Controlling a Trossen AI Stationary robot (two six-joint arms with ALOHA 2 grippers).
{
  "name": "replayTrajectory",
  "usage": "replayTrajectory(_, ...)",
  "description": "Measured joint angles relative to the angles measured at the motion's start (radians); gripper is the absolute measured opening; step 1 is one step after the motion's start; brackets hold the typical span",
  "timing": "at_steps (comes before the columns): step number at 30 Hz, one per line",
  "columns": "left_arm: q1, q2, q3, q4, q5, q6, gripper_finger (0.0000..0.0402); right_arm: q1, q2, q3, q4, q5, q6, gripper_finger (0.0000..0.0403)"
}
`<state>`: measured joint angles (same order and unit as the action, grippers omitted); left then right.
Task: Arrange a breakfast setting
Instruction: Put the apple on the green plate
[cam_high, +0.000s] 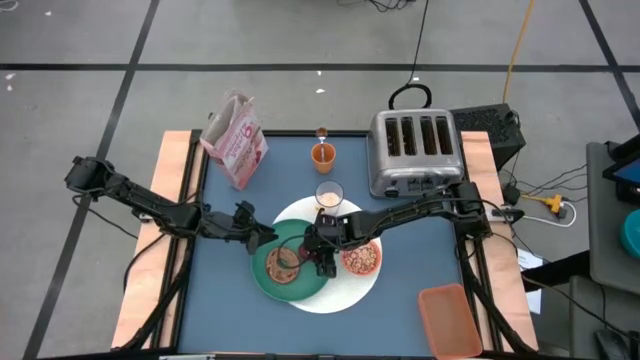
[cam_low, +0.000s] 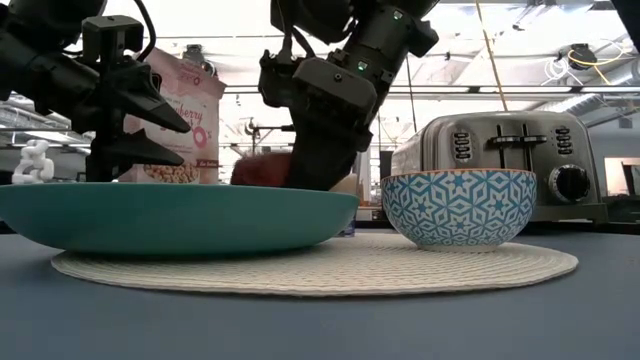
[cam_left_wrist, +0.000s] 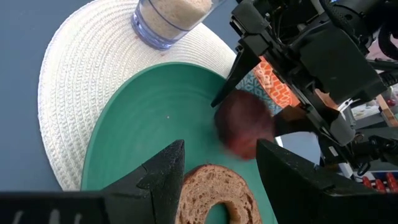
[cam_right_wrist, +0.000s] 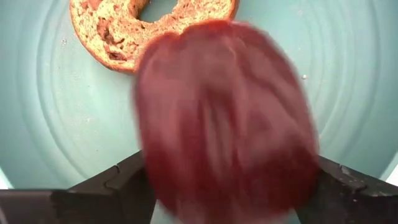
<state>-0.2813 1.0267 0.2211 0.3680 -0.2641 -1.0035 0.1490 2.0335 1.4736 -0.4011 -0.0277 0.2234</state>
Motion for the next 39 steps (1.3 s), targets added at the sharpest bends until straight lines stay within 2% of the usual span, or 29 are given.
replayTrajectory(11,0.0,0.0,0.0,0.0,0.0,0.0,0.0202,0.0,0.0,0.0,0.0,0.0,-0.019,0.0355)
replayTrajectory(39,0.0,0.0,0.0,0.0,0.0,0.001,0.0202,0.0,-0.002,0.0,-0.014,-0.003,-0.034,0.0358)
